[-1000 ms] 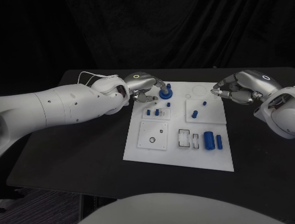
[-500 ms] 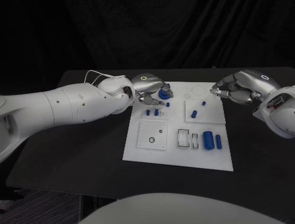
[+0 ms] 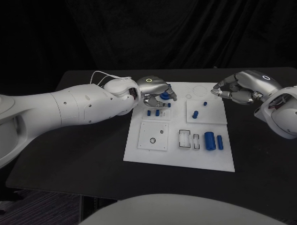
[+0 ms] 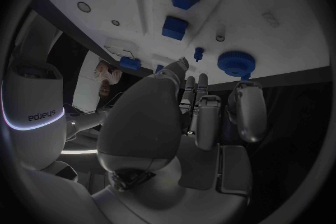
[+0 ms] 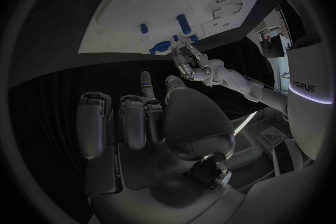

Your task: Assemble the parts on the task board

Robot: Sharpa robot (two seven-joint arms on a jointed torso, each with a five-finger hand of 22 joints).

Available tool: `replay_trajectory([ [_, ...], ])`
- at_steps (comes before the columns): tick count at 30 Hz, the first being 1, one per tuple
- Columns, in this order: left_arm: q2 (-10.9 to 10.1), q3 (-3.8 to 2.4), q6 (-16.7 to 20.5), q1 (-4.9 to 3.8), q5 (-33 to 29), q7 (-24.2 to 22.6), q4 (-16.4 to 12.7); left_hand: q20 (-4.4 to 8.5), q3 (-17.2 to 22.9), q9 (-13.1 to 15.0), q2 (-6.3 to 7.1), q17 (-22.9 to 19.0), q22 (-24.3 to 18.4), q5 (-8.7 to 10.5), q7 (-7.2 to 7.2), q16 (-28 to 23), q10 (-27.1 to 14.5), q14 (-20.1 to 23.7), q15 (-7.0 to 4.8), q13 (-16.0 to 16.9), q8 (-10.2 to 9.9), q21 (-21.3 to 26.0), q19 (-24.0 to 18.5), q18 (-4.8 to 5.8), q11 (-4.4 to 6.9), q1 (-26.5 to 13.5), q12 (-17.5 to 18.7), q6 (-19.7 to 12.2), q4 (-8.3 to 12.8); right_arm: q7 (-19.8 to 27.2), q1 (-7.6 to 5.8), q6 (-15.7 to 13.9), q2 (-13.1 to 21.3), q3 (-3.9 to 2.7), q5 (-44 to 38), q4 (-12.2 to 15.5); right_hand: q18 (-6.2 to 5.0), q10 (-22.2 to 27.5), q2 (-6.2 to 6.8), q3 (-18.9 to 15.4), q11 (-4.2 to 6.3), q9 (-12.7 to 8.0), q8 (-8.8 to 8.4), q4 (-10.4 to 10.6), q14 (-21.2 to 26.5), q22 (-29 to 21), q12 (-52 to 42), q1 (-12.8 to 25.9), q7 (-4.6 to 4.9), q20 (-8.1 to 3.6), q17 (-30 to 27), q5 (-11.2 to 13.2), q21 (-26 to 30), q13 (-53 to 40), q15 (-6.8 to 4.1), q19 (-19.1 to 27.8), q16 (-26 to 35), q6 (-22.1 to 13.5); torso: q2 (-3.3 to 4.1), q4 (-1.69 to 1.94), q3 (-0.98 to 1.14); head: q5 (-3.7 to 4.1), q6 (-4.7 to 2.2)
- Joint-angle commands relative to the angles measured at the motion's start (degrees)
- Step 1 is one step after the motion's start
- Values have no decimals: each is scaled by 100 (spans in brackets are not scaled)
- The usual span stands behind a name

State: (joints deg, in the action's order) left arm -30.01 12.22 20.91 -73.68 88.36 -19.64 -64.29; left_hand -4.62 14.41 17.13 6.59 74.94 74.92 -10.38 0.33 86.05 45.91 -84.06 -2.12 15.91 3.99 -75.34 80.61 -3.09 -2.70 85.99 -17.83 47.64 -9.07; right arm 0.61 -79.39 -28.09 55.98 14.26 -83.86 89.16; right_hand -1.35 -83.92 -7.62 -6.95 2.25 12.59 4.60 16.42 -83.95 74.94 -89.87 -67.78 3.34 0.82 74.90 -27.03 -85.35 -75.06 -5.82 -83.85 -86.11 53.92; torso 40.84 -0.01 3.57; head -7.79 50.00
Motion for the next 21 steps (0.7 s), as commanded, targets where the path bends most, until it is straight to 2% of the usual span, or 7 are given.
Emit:
replay_trajectory([
  [1, 48, -5, -43, 34, 295, 60, 26, -3, 39, -30, 13, 739, 1050, -152, -7, 31, 120, -211, 42, 44, 36, 10, 42, -34, 11, 90, -92, 61, 60, -107, 13, -6, -6, -6, -30, 10, 9, -608, 19, 23, -33, -8, -36, -9, -441, 1340, -13, -55, 4, 25, 638, -23, 20, -1494, 40, -387, 21, 23, -5, -2, -1, 3, 0],
  [4, 72, -5, -41, 52, 456, 116, 36, 2, 51, -39, 35, 722, 1047, -159, -56, 26, 182, -204, 28, 99, 57, 24, 38, -38, 40, 74, -173, 113, 60, -107, 13, -6, -8, -6, -30, 10, 9, -608, 19, 23, -33, -8, -36, -9, -441, 1340, -13, -55, 4, 25, 638, -23, 20, -1494, 40, -387, 21, 23, -7, 0, -1, -2, 0],
  [11, 129, -5, -58, 86, 587, 185, 90, 13, 89, -27, 35, 716, 1050, -239, -3, 27, 255, -202, 21, 188, 100, 22, 45, -37, 40, 54, -287, 210, 65, -107, 13, -3, -13, -6, -30, 6, 9, -608, 19, 23, -33, -8, -36, -9, -441, 1340, -13, -55, 4, 25, 638, -23, 20, -1494, 40, -387, 21, 23, -5, 3, -2, -11, 0],
  [12, 140, -5, -61, 92, 595, 195, 103, 13, 99, -25, 38, 718, 1051, -265, 4, 29, 260, -204, 20, 204, 107, 19, 48, -35, 41, 60, -303, 227, 73, -106, 13, -2, -16, -6, -30, 5, 9, -608, 19, 23, -33, -8, -36, -9, -441, 1340, -13, -55, 4, 25, 638, -23, 20, -1494, 40, -387, 21, 23, -5, 1, 0, -11, 0],
  [15, 172, -5, -55, 108, 610, 226, 136, 22, 185, -8, 52, 713, 1054, -505, 36, 31, 248, -203, 12, 282, 143, 17, 55, -34, 48, 93, -366, 304, 125, -104, 13, 1, -22, -6, -30, 4, 9, -608, 19, 23, -33, -8, -36, -9, -441, 1340, -13, -55, 4, 25, 638, -23, 20, -1494, 40, -387, 21, 23, -4, 1, -1, -6, 0],
  [21, 219, -5, 68, 131, 621, 244, 182, 26, 246, 12, 80, 716, 1060, -619, 52, 36, 207, -207, 10, 319, 174, 0, 68, -30, 45, 108, -380, 358, 168, -102, 14, 4, -20, -6, -30, 5, 9, -608, 19, 23, -33, -8, -36, -9, -441, 1340, -13, -55, 4, 25, 638, -23, 20, -1494, 40, -387, 21, 23, -6, 9, -1, 5, 0],
])
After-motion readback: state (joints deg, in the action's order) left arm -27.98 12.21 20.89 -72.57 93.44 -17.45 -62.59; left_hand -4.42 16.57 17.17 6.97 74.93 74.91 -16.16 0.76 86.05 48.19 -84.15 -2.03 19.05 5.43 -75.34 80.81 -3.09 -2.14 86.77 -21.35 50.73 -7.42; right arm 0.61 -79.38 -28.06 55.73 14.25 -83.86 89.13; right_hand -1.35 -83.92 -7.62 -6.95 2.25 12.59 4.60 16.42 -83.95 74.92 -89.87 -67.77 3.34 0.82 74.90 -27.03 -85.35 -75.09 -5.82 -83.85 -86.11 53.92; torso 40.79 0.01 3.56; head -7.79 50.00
